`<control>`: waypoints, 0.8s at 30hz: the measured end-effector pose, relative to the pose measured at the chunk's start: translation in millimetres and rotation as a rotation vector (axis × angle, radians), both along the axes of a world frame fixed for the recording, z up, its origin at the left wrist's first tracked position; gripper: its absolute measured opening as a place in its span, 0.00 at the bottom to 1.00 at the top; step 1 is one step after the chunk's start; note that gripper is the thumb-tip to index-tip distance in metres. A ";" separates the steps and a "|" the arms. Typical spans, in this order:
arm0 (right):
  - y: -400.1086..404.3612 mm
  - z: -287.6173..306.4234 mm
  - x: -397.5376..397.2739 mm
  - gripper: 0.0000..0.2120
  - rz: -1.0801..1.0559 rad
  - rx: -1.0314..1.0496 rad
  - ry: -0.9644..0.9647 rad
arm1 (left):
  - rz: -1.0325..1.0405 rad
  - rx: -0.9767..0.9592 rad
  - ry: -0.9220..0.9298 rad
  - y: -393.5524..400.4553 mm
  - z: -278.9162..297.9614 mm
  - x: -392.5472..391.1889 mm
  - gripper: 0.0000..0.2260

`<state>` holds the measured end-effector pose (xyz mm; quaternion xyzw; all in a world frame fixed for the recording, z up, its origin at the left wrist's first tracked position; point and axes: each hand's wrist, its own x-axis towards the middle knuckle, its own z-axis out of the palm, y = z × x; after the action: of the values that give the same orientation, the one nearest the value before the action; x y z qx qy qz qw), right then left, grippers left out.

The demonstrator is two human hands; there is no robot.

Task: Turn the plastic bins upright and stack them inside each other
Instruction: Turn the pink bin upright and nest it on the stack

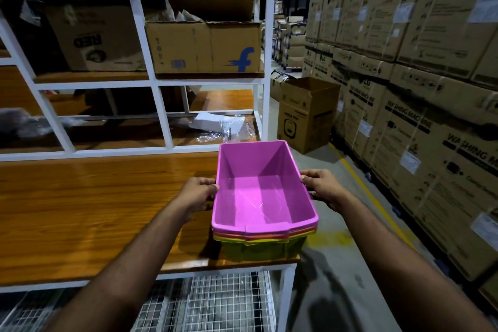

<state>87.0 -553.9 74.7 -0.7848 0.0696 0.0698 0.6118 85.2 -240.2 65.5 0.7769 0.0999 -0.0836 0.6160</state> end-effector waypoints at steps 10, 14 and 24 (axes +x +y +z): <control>15.1 16.5 -23.7 0.14 -0.042 -0.347 -0.129 | 0.045 0.181 -0.193 10.2 7.7 -22.8 0.19; 29.0 20.9 -31.4 0.19 0.032 -0.831 -0.351 | 0.030 0.337 -0.229 25.4 2.1 -44.9 0.21; 180.2 20.5 -92.4 0.25 0.380 -1.030 -0.721 | 0.036 0.915 -0.421 143.5 -11.7 -133.7 0.24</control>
<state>-5.4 -373.7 95.1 -0.9502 -0.2550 -0.1331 0.1200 -48.5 -96.7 53.8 0.9655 0.0132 0.1379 0.2206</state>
